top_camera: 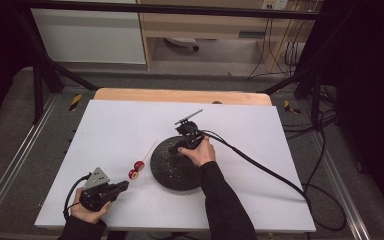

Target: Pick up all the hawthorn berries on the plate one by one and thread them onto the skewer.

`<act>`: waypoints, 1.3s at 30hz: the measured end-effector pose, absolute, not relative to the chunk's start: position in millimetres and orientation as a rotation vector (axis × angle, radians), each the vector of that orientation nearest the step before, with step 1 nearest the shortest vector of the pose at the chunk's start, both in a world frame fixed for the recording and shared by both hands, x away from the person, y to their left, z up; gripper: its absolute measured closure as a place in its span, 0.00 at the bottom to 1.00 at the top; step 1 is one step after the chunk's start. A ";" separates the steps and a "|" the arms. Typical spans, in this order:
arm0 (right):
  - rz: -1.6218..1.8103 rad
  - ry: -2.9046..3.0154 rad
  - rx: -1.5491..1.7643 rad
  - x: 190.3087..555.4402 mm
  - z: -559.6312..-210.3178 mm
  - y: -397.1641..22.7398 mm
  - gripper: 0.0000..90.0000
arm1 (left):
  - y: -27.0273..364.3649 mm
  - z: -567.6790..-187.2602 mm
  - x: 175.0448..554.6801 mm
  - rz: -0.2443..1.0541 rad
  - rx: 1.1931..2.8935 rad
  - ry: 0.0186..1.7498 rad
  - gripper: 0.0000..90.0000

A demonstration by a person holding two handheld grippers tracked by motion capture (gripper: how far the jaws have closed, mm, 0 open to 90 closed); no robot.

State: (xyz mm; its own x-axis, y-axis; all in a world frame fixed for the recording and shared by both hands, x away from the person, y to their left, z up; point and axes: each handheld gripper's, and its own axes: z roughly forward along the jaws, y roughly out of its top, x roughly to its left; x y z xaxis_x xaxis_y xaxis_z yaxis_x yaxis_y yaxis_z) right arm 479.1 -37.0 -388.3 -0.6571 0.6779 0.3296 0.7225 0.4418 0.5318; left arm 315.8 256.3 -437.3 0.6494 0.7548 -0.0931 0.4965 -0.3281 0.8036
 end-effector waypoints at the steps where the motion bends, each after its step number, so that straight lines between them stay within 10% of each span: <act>1: -1.037 -2.600 -1.268 477.3 -387.9 -39.2 0.70 | 256.1 -437.2 315.7 0.378 2.001 0.975 0.98; 39: -1.794 -2.088 -1.380 409.6 -413.5 -92.9 0.70 | 237.0 -431.4 310.5 0.386 1.991 0.936 0.98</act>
State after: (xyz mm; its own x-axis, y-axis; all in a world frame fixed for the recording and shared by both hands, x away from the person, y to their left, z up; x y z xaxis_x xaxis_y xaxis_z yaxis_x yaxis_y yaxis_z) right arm 409.6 -92.9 -413.5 -0.5969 0.5708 0.5637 0.6433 -0.0794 0.7615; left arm 310.5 237.0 -431.4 0.6679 0.7398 -0.0814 0.4672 -0.3316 0.8196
